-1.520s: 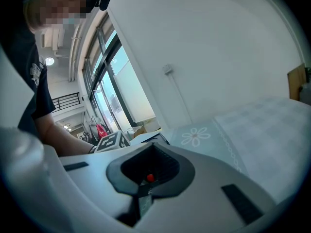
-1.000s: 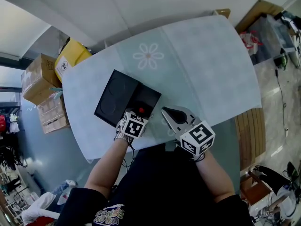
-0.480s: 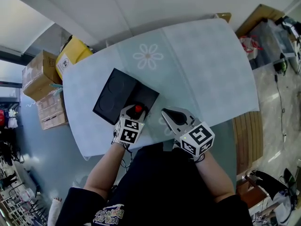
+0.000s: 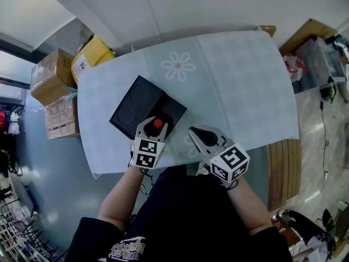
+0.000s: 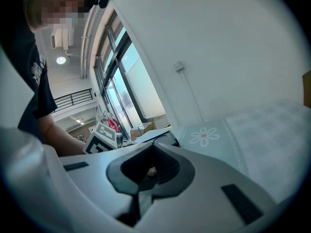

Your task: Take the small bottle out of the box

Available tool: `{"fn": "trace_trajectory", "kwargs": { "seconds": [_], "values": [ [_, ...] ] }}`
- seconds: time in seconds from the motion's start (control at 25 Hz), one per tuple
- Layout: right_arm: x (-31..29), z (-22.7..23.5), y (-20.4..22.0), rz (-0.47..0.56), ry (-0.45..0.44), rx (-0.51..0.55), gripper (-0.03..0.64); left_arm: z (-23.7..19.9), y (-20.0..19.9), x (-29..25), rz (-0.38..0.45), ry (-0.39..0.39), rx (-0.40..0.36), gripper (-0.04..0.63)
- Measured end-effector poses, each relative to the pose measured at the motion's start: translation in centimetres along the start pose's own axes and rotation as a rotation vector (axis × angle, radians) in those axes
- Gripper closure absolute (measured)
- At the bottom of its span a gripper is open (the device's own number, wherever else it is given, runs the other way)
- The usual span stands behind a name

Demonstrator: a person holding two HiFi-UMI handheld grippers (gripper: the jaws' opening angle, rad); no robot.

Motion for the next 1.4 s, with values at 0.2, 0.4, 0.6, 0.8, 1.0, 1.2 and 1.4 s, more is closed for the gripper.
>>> {"fn": "trace_trajectory", "kwargs": {
  "seconds": [0.2,0.4,0.6,0.8,1.0,1.2,1.4],
  "values": [
    [1.0,0.3,-0.6,0.008,-0.02,0.025,0.594,0.9,-1.2,1.5,0.088,-0.032,0.028,0.426],
    [2.5,0.9,-0.8,0.017,-0.041,0.052,0.594,2.5,-1.9,3.1,0.166,-0.081,0.057,0.426],
    [4.2,0.6,-1.1,0.028,-0.079,0.094,0.594,4.5,-2.8,5.4,0.241,-0.13,0.078,0.426],
    [6.0,0.6,-1.5,0.038,-0.122,0.145,0.594,7.2,-2.7,7.7,0.303,-0.173,0.124,0.427],
    [7.0,0.0,-1.5,0.035,-0.166,0.167,0.594,10.0,-1.2,10.0,0.321,-0.212,0.17,0.426],
    [7.9,-1.4,-0.8,0.032,-0.196,0.169,0.594,12.5,0.4,12.5,0.318,-0.23,0.191,0.427],
    [8.5,-3.4,0.5,0.019,-0.219,0.168,0.594,13.9,1.9,14.8,0.327,-0.241,0.197,0.426]
  ]
}}
Point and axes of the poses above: the fingertips, and each gripper's own axes: x backward along the fingers, z to its right, y out of its underside, the point moved 6 cm from there along x, backward along the fingers, and after that the axes turned 12 degrees about y, right-handed, at the moved point
